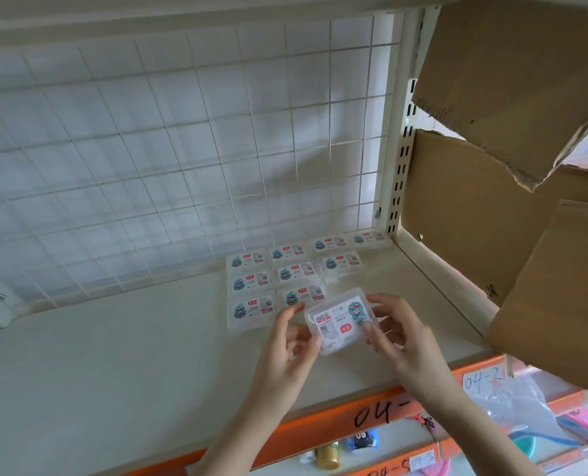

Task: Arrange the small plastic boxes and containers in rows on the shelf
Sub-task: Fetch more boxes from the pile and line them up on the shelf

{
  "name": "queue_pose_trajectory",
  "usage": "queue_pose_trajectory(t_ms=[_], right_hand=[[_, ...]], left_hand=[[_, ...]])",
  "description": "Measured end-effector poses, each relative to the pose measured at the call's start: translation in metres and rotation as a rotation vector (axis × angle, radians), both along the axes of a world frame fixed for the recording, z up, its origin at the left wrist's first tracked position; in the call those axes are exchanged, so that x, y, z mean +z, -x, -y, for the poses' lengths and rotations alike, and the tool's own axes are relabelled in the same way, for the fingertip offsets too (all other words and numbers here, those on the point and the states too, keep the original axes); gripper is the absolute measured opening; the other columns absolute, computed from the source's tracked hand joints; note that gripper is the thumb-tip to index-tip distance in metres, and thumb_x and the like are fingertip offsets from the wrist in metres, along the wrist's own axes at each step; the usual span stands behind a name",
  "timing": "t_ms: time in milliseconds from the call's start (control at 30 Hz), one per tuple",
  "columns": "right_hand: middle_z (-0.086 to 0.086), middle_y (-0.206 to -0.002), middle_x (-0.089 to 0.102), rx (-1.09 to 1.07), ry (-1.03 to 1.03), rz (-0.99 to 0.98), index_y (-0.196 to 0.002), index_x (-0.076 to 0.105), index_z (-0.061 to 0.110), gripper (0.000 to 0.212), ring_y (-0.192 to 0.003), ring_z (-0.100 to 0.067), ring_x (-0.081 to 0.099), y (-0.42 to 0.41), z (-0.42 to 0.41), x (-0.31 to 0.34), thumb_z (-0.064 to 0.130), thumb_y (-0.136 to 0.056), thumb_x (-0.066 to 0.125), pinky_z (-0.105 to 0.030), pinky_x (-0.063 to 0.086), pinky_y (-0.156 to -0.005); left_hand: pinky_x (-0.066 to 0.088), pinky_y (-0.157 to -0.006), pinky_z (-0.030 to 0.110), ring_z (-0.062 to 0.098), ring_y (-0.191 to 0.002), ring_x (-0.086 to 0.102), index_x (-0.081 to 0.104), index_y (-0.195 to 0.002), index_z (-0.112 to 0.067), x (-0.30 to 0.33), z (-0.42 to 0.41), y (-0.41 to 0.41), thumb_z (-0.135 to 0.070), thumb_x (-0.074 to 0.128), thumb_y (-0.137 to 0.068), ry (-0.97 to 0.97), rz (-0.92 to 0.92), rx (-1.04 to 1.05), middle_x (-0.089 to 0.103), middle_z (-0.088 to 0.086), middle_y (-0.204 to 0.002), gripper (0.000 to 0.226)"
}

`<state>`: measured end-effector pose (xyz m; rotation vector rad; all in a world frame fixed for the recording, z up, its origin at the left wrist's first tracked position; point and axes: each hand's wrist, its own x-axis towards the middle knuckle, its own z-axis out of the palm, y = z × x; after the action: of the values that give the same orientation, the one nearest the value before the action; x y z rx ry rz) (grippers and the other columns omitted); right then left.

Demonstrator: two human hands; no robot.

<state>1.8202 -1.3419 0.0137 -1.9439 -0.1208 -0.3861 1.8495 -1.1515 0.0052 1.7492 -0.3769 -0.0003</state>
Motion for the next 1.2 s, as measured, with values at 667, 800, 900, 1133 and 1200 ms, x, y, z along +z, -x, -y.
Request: queue_pose_trajectory(t_ms=[667,800,900,1133,1200], right_hand=[[0.029,-0.141,0.026,0.283,0.475,0.045,-0.139,0.018,0.053,0.077,-0.132,0.008,0.025,-0.009,-0.011,-0.008,0.053,-0.078,0.066,-0.017,0.033,-0.106],[0.014,-0.141,0.031,0.176,0.471,0.128,-0.136,0.036,0.047,0.056,-0.128,-0.009,0.036,-0.01,-0.008,-0.016,0.051,-0.083,0.054,-0.021,0.041,-0.097],[0.005,-0.127,0.045,0.072,0.477,0.161,-0.132,0.047,0.035,0.054,-0.113,-0.015,0.05,-0.012,-0.009,-0.018,0.041,-0.081,0.064,-0.024,0.048,-0.09],[0.004,-0.123,0.047,-0.202,0.345,-0.123,-0.13,0.047,0.019,0.054,-0.111,-0.018,0.048,-0.043,0.016,-0.004,0.018,-0.081,0.072,-0.02,0.034,-0.087],[0.002,-0.125,0.047,-0.18,0.403,-0.191,-0.131,0.046,0.017,0.054,-0.114,-0.018,0.047,-0.056,0.024,-0.002,0.017,-0.083,0.07,-0.019,0.033,-0.088]], left_hand=[[0.05,-0.075,0.021,0.019,-0.092,0.067,0.039,-0.13,-0.019,-0.004,0.004,-0.003,0.001,0.074,-0.074,0.126,-0.162,-0.189,0.068,0.01,-0.101,0.069],[0.05,-0.078,0.022,0.015,-0.1,0.065,0.042,-0.127,-0.022,0.001,0.0,-0.001,-0.007,0.068,-0.075,0.191,-0.179,-0.142,0.068,0.004,-0.107,0.06],[0.048,-0.084,0.021,0.011,-0.102,0.063,0.045,-0.125,-0.023,-0.002,0.0,0.001,-0.018,0.062,-0.078,0.102,-0.083,-0.086,0.064,-0.004,-0.115,0.051],[0.05,-0.074,0.026,0.008,-0.084,0.063,0.059,-0.094,-0.026,-0.009,0.002,-0.004,-0.009,0.045,-0.089,-0.158,0.15,0.037,0.063,-0.014,-0.091,0.022],[0.047,-0.073,0.017,0.007,-0.086,0.062,0.062,-0.089,-0.026,-0.009,0.002,-0.004,0.001,0.047,-0.091,-0.211,0.189,0.019,0.063,-0.014,-0.088,0.03]])
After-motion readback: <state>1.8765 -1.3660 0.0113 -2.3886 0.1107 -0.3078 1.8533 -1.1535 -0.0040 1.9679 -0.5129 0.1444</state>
